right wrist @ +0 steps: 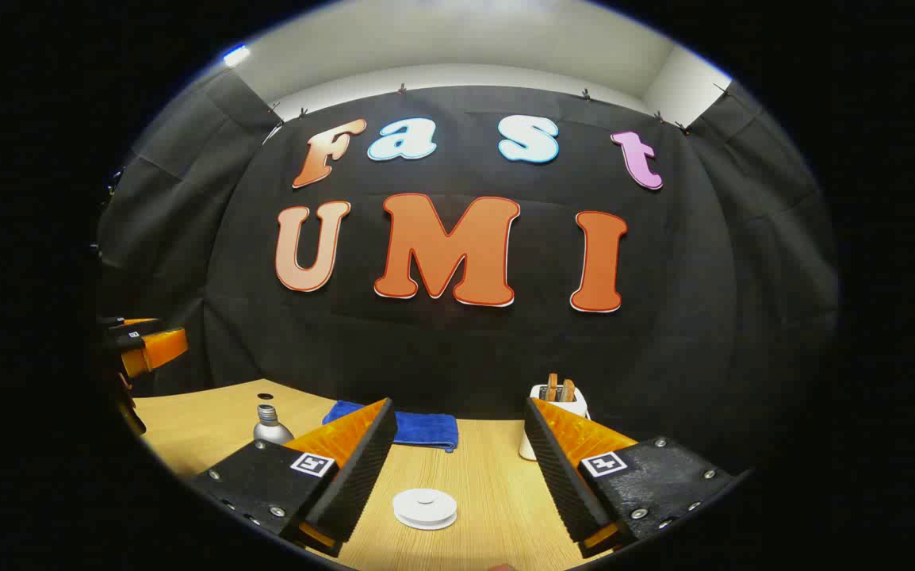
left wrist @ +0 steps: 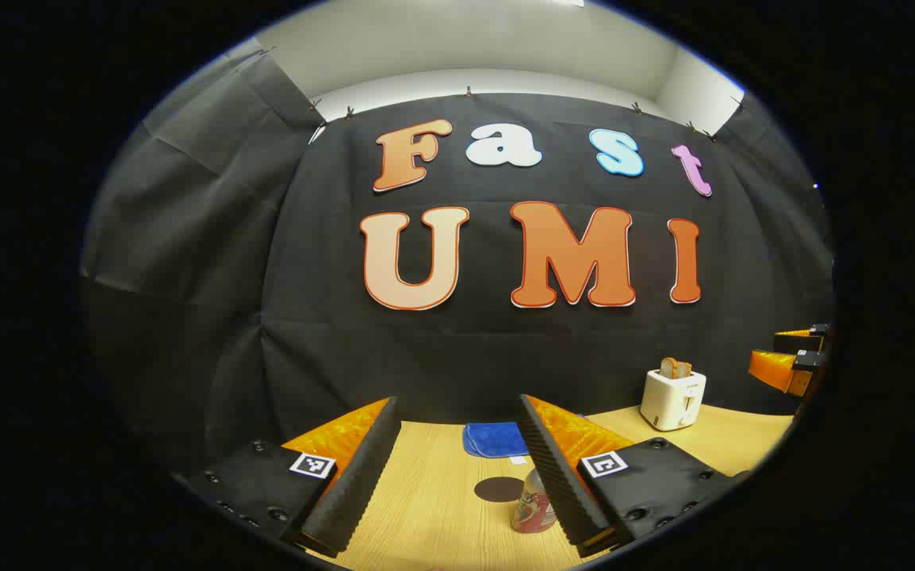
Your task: Open the teacup lid with one hand, grasp the water bottle and pour water into the teacup with the other hand; after pouring, place the water bottle on the coaster and then close the teacup lid.
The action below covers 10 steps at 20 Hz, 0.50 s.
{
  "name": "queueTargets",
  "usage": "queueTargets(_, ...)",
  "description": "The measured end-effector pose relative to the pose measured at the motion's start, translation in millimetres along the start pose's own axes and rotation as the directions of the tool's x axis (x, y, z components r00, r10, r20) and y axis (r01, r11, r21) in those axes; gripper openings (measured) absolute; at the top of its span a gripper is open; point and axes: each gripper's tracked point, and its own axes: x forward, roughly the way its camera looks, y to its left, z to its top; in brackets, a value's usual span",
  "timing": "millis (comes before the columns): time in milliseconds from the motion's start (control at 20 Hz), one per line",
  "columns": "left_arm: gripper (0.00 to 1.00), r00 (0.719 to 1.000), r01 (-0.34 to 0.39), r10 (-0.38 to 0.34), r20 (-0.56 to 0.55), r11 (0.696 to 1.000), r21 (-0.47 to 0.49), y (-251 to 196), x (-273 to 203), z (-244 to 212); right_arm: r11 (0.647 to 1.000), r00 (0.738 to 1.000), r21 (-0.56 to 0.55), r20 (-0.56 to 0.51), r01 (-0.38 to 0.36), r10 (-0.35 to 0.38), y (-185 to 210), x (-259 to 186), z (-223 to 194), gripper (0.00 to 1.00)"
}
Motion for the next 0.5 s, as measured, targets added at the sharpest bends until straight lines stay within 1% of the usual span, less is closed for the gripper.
queueTargets(100,0.97,1.000,0.025,-0.024,0.013,1.000,-0.013,-8,1,5,1.000,1.000,0.001,0.000,-0.002,0.002,-1,0,1,0.98)
queueTargets(300,0.96,0.999,0.033,-0.033,0.010,0.999,0.005,-11,2,5,1.000,1.000,0.004,-0.006,0.004,-0.004,-3,0,1,0.97)
queueTargets(500,0.96,0.998,0.054,-0.054,-0.009,0.998,-0.032,-13,1,-7,1.000,1.000,-0.028,-0.006,-0.010,0.010,-3,0,-2,0.98)
